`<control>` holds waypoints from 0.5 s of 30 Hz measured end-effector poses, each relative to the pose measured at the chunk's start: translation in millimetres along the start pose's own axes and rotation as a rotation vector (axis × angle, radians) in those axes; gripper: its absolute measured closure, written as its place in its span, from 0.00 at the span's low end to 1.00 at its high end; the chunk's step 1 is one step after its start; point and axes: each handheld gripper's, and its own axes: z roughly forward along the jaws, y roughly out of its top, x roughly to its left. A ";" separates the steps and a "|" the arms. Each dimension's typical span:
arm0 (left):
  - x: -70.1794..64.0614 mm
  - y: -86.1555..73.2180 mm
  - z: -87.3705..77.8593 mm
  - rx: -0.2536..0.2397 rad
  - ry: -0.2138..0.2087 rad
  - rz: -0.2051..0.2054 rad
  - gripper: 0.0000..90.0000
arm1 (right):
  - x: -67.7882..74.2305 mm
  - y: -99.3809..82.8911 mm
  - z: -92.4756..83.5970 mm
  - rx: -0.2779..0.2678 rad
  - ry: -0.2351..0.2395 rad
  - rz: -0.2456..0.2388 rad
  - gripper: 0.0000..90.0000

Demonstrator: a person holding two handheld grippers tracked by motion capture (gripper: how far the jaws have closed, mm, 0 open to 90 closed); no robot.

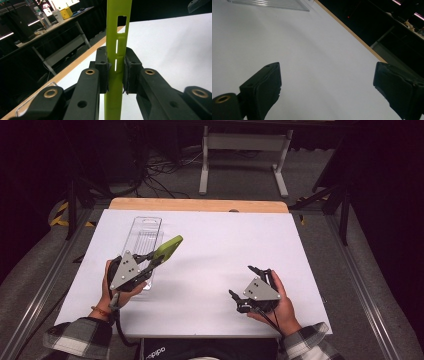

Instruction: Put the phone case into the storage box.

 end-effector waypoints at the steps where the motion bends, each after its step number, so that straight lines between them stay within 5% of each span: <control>1: 1.2 0.0 -0.9 -0.006 0.002 -0.002 0.87 | 0.2 -0.2 -0.2 -0.001 0.001 0.001 0.10; 15: 10.2 -1.4 -7.3 -0.020 0.030 -0.031 0.87 | -3.9 -0.2 -4.1 -0.032 -0.006 0.013 0.10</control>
